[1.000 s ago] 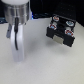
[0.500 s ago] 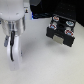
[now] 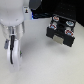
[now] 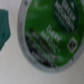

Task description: Open the kcup holder, insert the kcup into the holder, and close the kcup holder

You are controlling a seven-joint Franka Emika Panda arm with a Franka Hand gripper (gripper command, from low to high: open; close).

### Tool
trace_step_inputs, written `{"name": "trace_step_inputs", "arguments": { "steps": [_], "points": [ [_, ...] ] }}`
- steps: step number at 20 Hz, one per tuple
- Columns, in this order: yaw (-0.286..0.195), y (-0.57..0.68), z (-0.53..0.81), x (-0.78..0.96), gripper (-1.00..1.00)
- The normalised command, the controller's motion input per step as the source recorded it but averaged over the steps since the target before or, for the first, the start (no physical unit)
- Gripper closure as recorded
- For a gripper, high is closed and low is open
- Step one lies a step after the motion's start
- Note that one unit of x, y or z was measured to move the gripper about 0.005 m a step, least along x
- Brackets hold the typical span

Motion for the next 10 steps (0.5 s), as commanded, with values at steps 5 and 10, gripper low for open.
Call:
{"name": "trace_step_inputs", "arguments": {
  "steps": [5, 10],
  "points": [
    [-0.085, 0.00, 0.07, -0.08, 1.00],
    [-0.075, 0.03, 0.19, -0.02, 1.00]
  ]
}}
